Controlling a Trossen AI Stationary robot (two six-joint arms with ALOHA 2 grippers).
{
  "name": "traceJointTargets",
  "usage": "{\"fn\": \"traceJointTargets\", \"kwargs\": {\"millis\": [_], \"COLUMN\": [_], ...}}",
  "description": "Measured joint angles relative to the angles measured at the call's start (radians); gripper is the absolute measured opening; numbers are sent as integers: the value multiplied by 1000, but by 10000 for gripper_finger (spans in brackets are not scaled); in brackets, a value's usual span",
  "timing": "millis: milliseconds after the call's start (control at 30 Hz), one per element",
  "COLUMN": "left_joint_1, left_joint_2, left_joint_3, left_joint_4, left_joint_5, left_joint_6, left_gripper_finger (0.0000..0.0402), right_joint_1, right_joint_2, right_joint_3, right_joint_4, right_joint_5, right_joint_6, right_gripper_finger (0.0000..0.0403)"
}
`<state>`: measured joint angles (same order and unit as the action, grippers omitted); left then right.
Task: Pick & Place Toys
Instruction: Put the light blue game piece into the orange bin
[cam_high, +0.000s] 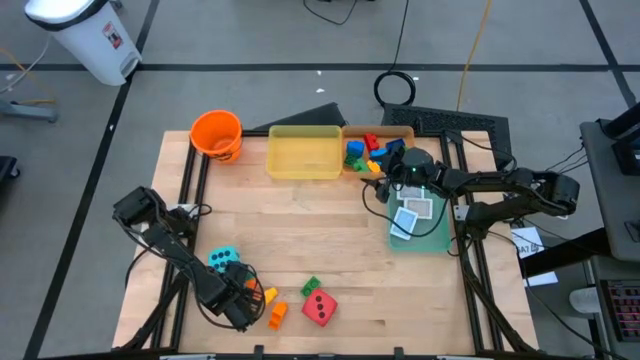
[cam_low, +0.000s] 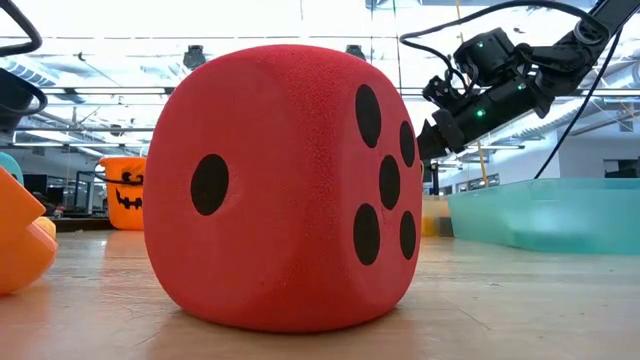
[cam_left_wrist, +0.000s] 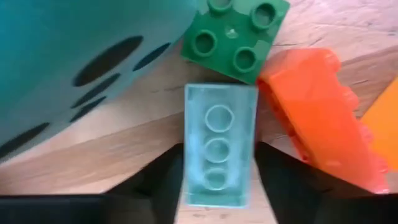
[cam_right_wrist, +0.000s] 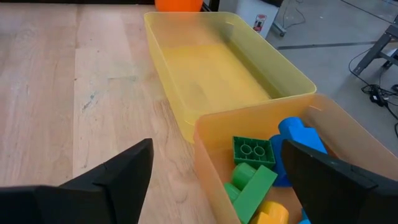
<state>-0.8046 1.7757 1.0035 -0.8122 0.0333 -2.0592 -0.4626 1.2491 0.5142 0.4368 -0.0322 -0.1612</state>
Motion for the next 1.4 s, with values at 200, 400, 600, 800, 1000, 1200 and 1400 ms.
{"fn": "traceJointTargets", "kwargs": {"millis": [200,400,600,800,1000,1200,1400], "left_joint_1": [6,40,96,210,382,561,734], "left_joint_2": [1,-44,-134,-174,-171,-170,-171], "left_joint_3": [0,-3,-2,-1,-1,0,0], "left_joint_4": [5,-4,0,9,179,538,712], "left_joint_5": [-21,-103,-282,-428,-471,-311,-8], "left_joint_6": [3,60,182,404,766,1228,1446], "left_gripper_finger": [131,131,131,131,131,131,131], "right_joint_1": [0,0,16,57,113,185,262], "right_joint_2": [0,0,0,0,0,0,0], "right_joint_3": [0,0,0,0,0,0,0], "right_joint_4": [0,0,0,14,48,13,-29], "right_joint_5": [0,0,0,0,0,0,31], "right_joint_6": [8,15,14,-24,-80,-251,-458], "right_gripper_finger": [320,320,320,320,320,320,320]}}
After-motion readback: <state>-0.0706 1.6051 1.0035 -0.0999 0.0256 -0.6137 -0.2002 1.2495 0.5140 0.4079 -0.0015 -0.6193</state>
